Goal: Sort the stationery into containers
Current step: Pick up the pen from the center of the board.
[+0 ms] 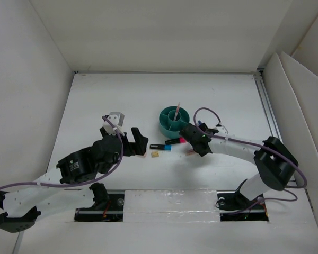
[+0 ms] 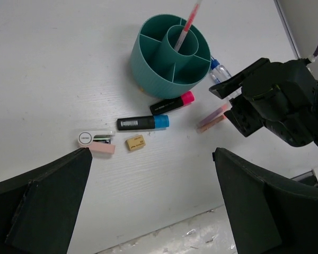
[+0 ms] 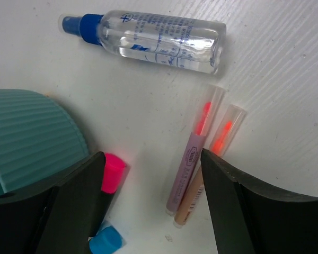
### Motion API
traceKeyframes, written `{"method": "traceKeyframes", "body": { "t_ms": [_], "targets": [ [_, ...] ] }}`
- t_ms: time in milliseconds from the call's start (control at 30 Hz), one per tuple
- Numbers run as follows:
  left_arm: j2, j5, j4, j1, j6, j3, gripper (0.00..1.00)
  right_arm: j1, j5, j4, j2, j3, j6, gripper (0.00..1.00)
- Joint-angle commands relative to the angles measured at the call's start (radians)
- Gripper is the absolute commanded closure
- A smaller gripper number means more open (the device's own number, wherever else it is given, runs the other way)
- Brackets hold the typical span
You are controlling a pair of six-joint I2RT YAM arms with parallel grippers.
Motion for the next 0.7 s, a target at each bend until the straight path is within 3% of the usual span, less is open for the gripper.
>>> {"method": "traceKeyframes", "body": {
  "t_ms": [0, 667],
  "targets": [
    [-0.010, 0.007, 0.034, -0.003, 0.024, -0.004, 0.00, 0.011, 0.025, -0.017, 0.000, -0.023, 0.046, 0.22],
    [-0.039, 0.016, 0.043, -0.003, 0.024, -0.014, 0.00, -0.019, 0.035, 0.049, 0.020, -0.053, 0.009, 0.26]
  ]
}}
